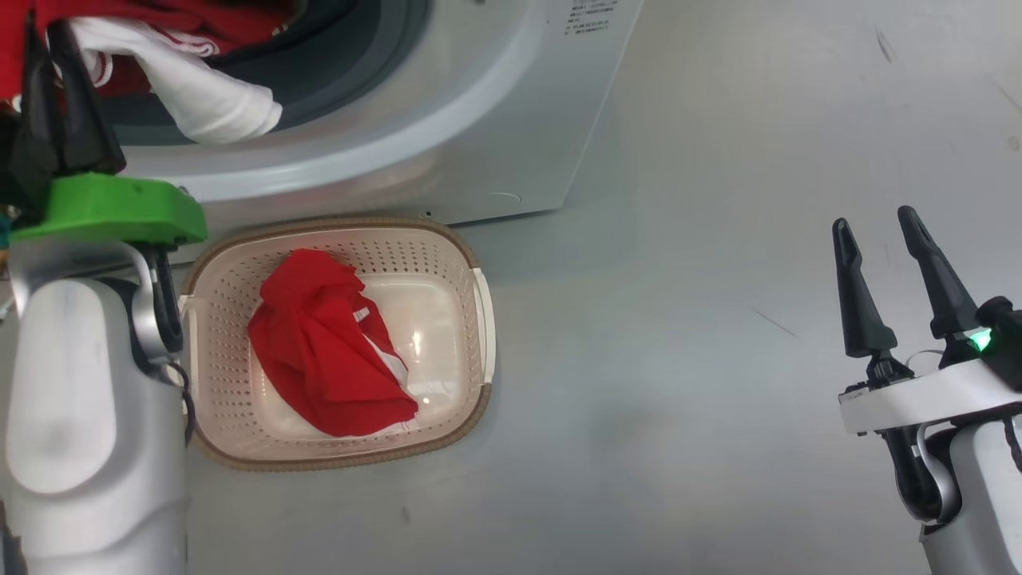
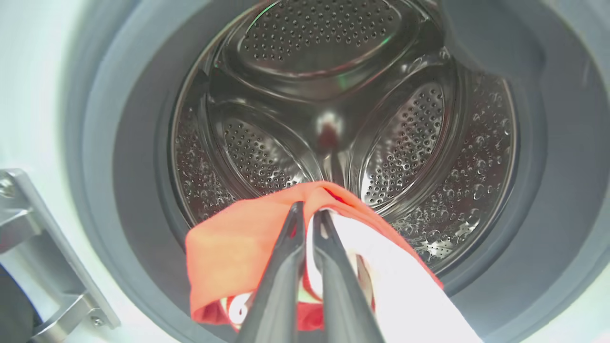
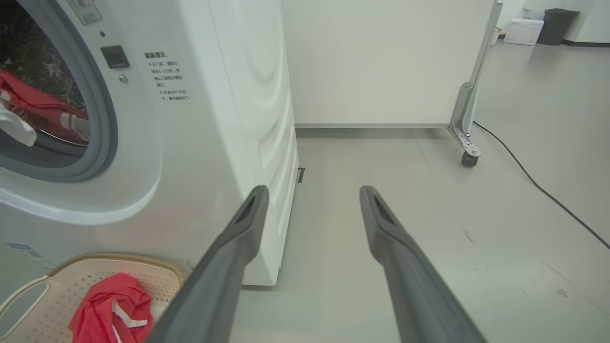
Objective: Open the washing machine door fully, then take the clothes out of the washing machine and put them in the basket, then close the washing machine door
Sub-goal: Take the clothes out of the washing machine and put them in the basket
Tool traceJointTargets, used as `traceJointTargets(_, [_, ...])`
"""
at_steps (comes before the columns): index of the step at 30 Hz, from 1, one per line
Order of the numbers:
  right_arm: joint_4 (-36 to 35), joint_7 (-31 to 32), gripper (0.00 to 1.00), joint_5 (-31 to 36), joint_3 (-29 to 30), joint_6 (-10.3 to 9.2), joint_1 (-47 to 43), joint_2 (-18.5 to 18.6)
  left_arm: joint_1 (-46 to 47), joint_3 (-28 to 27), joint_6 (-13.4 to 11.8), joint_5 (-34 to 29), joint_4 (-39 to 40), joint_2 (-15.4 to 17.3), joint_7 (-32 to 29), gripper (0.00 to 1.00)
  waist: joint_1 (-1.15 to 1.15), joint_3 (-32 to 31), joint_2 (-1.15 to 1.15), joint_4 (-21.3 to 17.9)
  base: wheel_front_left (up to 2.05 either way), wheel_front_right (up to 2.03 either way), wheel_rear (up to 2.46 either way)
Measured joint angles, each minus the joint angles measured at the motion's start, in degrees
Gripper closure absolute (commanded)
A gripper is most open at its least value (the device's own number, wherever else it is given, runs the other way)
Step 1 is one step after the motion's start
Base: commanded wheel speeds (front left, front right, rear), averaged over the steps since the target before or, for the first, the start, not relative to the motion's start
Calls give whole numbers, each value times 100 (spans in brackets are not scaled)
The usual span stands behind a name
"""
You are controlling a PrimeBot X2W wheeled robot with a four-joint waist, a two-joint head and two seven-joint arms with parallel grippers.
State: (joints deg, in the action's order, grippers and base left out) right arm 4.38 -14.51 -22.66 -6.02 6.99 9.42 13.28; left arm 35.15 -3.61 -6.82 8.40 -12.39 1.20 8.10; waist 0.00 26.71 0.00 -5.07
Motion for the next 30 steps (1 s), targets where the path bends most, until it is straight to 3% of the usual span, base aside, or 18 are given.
traceJointTargets(7, [56, 0, 0, 68, -14, 0, -241, -74, -644, 207, 0, 133, 269, 0, 504, 100, 0, -395, 0, 129, 0, 0, 0])
traceJointTargets(17, [57, 0, 0, 167, -53, -1, -528, -108, -1246, 868, 0, 671, 801, 10, 524, 100, 0, -846, 0, 297, 0, 0, 0])
traceJointTargets(30, [-53, 0, 0, 225, -174, -3, -651, -147, -2050, 1305, 0, 777, 1285, 27, 560, 100, 0, -1037, 0, 453, 0, 0, 0])
